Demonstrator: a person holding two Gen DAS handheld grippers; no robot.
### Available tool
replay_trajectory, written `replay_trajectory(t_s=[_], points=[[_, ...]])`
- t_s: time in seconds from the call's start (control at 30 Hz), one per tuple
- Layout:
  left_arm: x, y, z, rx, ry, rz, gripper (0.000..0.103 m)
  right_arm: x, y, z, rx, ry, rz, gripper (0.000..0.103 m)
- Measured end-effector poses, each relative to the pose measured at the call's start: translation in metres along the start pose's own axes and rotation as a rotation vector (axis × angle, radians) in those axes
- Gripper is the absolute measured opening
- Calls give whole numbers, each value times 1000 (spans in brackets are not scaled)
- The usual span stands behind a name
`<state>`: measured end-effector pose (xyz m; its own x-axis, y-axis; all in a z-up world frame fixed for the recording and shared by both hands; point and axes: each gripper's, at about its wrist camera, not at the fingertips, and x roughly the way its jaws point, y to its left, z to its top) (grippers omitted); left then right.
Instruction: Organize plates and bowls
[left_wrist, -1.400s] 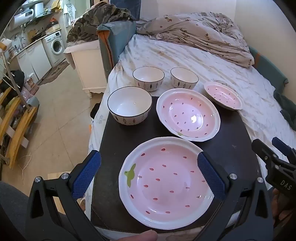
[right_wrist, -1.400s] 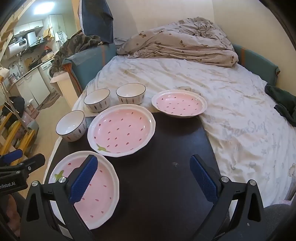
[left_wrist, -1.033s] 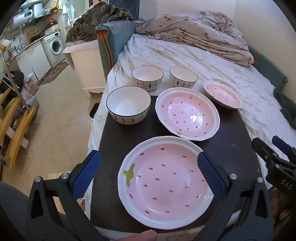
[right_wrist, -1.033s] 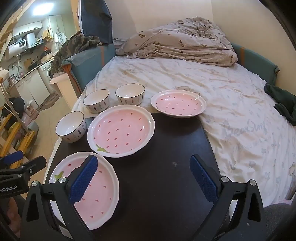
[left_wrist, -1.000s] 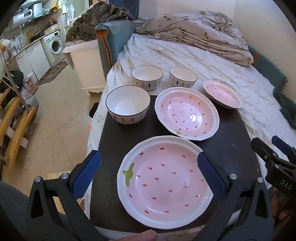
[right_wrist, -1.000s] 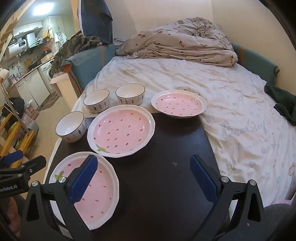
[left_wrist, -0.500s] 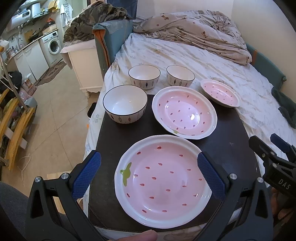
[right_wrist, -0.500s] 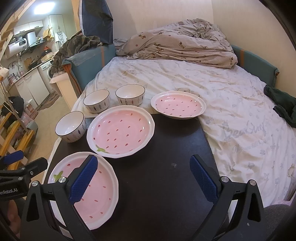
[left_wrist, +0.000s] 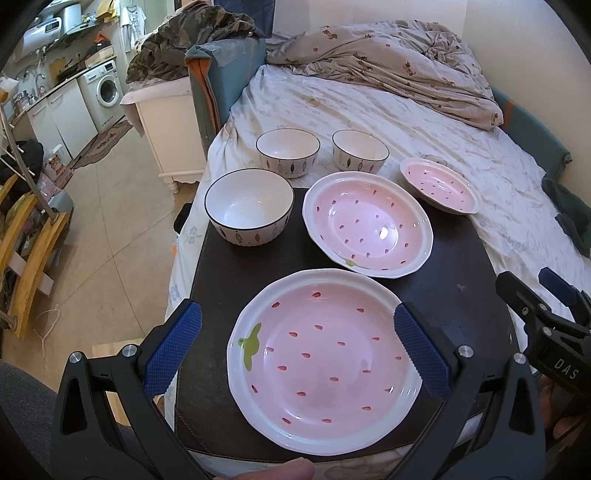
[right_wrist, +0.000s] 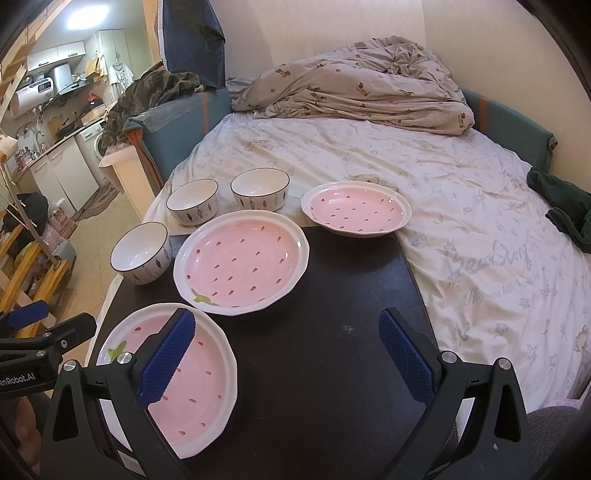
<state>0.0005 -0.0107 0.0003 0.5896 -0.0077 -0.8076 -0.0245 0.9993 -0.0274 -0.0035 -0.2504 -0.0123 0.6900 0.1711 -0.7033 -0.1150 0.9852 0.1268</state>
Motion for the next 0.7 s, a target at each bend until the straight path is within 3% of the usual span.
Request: replay_trajectory(t_s=[0.7], points=[[0, -3, 1, 1, 1, -2, 103, 0, 1, 2, -1, 1, -6, 102]])
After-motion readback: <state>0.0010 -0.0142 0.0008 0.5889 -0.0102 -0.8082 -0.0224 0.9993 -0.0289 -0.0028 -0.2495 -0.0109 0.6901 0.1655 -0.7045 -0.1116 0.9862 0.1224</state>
